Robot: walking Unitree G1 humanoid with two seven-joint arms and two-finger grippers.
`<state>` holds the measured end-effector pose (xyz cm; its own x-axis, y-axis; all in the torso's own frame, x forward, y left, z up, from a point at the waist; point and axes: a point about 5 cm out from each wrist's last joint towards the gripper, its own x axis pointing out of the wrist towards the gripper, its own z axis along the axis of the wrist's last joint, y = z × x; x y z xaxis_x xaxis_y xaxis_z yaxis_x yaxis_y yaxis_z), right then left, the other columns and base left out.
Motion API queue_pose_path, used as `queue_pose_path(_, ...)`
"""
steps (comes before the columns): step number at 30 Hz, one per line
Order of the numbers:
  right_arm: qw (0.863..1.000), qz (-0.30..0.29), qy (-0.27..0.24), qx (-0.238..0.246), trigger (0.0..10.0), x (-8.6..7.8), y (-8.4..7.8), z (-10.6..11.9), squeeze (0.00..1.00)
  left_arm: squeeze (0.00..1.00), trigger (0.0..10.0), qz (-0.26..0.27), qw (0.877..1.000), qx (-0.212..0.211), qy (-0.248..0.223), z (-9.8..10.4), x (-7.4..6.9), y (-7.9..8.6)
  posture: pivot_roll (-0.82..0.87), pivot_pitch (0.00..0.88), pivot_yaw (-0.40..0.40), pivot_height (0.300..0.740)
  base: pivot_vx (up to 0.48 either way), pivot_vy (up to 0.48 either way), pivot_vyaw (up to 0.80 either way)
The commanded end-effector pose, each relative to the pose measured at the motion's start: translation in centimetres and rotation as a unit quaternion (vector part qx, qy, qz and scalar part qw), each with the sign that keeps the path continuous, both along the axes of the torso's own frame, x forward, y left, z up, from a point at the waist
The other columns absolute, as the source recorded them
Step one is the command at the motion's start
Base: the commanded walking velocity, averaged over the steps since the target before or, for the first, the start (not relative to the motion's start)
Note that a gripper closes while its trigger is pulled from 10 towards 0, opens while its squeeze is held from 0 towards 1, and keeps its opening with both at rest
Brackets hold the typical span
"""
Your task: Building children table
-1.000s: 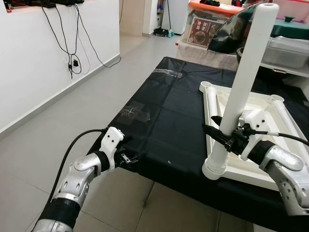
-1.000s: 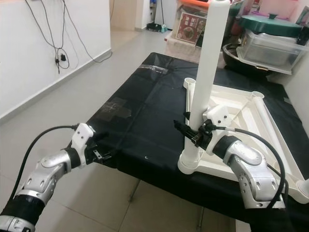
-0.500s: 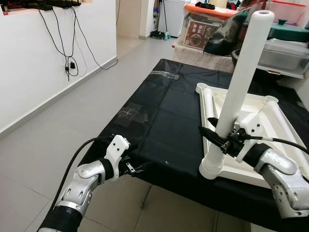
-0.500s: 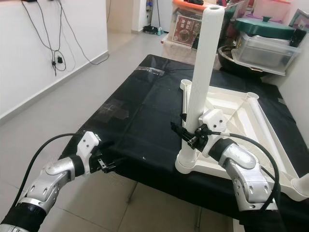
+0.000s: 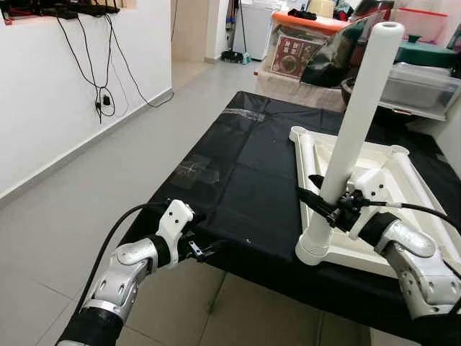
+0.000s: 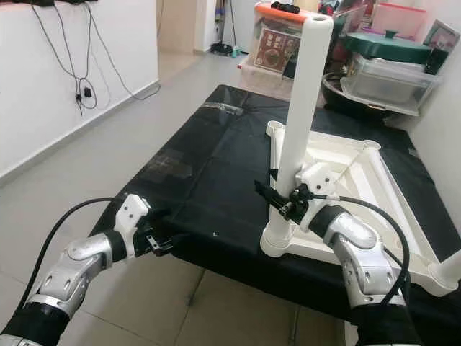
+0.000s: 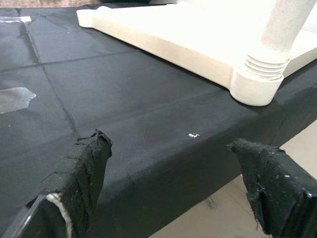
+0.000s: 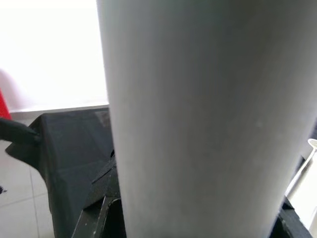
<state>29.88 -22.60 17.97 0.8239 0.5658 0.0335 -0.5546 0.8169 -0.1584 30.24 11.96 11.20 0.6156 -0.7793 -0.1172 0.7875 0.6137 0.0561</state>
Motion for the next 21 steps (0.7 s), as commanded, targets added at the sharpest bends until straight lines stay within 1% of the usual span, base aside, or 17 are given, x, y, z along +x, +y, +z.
queue_pose_path(1, 0.998, -0.014, 0.058, 0.024, 0.0, -0.4, -0.2, -2.7, 0.0, 0.0, 10.0, -0.004, 1.0, -0.004, 0.007, -0.1, -0.1, -0.5, 0.15, 0.0, -0.126, 0.74, 0.0, 0.0, 0.0)
queue_pose_path(4, 0.997, -0.014, 0.072, 0.039, 0.0, -0.6, 0.3, -3.5, 0.0, 0.0, 10.0, -0.003, 1.0, -0.006, 0.01, -0.1, -0.1, -0.5, 0.15, 0.0, -0.123, 0.74, 0.0, 0.0, 0.0)
queue_pose_path(6, 0.996, -0.014, 0.074, 0.04, 0.0, -0.7, 0.4, -3.6, 0.0, 0.0, 10.0, -0.003, 1.0, -0.007, 0.01, -0.1, -0.1, -0.5, 0.15, 0.0, -0.123, 0.74, 0.0, 0.0, 0.0)
queue_pose_path(7, 0.996, -0.02, 0.08, 0.046, 0.0, -0.6, 0.6, -4.0, 0.0, 0.0, 10.0, -0.001, 1.0, -0.006, 0.01, -0.1, -0.1, -0.5, 0.15, 0.0, -0.123, 0.74, 0.0, 0.0, 0.0)
queue_pose_path(8, 0.994, -0.041, 0.089, 0.043, 0.0, -0.5, 0.7, -4.5, 0.0, 0.0, 10.0, 0.001, 1.0, -0.007, 0.01, -0.1, 0.0, -0.5, 0.15, 0.0, -0.123, 0.74, 0.0, 0.0, 0.0)
queue_pose_path(9, 0.994, -0.041, 0.089, 0.043, 0.0, -0.5, 0.7, -4.5, 0.0, 0.0, 10.0, 0.001, 1.0, -0.007, 0.01, -0.1, 0.0, -0.5, 0.15, 0.0, -0.123, 0.74, 0.0, 0.0, 0.0)
queue_pose_path(10, 0.987, -0.103, 0.109, 0.049, 0.0, 0.0, 0.6, -5.3, 0.0, 0.0, 10.0, 0.006, 1.0, -0.007, 0.009, -0.1, 0.1, -0.5, 0.14, 0.0, -0.125, 0.74, 0.0, 0.0, 0.0)
queue_pose_path(11, 0.987, -0.103, 0.109, 0.049, 0.0, 0.0, 0.6, -5.3, 0.0, 0.0, 10.0, 0.006, 1.0, -0.007, 0.009, -0.1, 0.1, -0.5, 0.14, 0.0, -0.125, 0.74, 0.0, 0.0, 0.0)
queue_pose_path(12, 0.981, -0.141, 0.122, 0.053, 0.0, 0.2, 0.3, -5.8, 0.0, 0.0, 10.0, 0.009, 1.0, -0.008, 0.008, -0.1, 0.2, -0.5, 0.14, 0.0, -0.125, 0.74, 0.0, 0.0, 0.0)
queue_pose_path(13, 0.976, -0.164, 0.13, 0.057, 0.0, 0.4, 0.1, -6.0, 0.0, 0.0, 10.0, 0.01, 1.0, -0.008, 0.008, -0.1, 0.2, -0.5, 0.14, 0.0, -0.125, 0.74, 0.0, 0.0, 0.0)
queue_pose_path(14, 0.976, -0.164, 0.13, 0.057, 0.0, 0.4, 0.1, -6.0, 0.0, 0.0, 10.0, 0.01, 1.0, -0.008, 0.008, -0.1, 0.2, -0.5, 0.14, 0.0, -0.125, 0.74, 0.0, 0.0, 0.0)
queue_pose_path(15, 0.959, -0.231, 0.151, 0.067, 0.0, 0.5, -0.4, -6.7, 0.0, 0.0, 10.0, 0.014, 1.0, -0.008, 0.008, -0.1, 0.2, -0.5, 0.14, 0.0, -0.127, 0.74, 0.0, 0.0, 0.0)
queue_pose_path(17, 0.922, -0.328, 0.177, 0.102, 0.0, 0.2, -0.8, -7.6, 0.0, 0.0, 10.0, 0.02, 1.0, -0.006, 0.008, -0.2, 0.3, -0.4, 0.14, 0.0, -0.127, 0.74, 0.0, 0.0, 0.0)
queue_pose_path(18, 0.922, -0.328, 0.177, 0.102, 0.0, 0.2, -0.8, -7.6, 0.0, 0.0, 10.0, 0.02, 1.0, -0.006, 0.008, -0.2, 0.3, -0.4, 0.14, 0.0, -0.127, 0.74, 0.0, 0.0, 0.0)
queue_pose_path(19, 0.906, -0.364, 0.182, 0.117, 0.0, -0.1, -0.8, -7.9, 0.0, 0.0, 10.0, 0.023, 1.0, -0.005, 0.008, -0.2, 0.3, -0.3, 0.14, 0.0, -0.125, 0.74, 0.0, 0.0, 0.0)
queue_pose_path(20, 0.906, -0.364, 0.182, 0.117, 0.0, -0.1, -0.8, -7.9, 0.0, 0.0, 10.0, 0.023, 1.0, -0.005, 0.008, -0.2, 0.3, -0.3, 0.14, 0.0, -0.125, 0.74, 0.0, 0.0, 0.0)
queue_pose_path(21, 0.895, -0.384, 0.181, 0.134, 0.0, -0.3, -0.5, -7.9, 0.0, 0.0, 10.0, 0.024, 1.0, -0.004, 0.009, -0.2, 0.3, -0.3, 0.14, 0.0, -0.12, 0.74, 0.0, 0.0, 0.0)
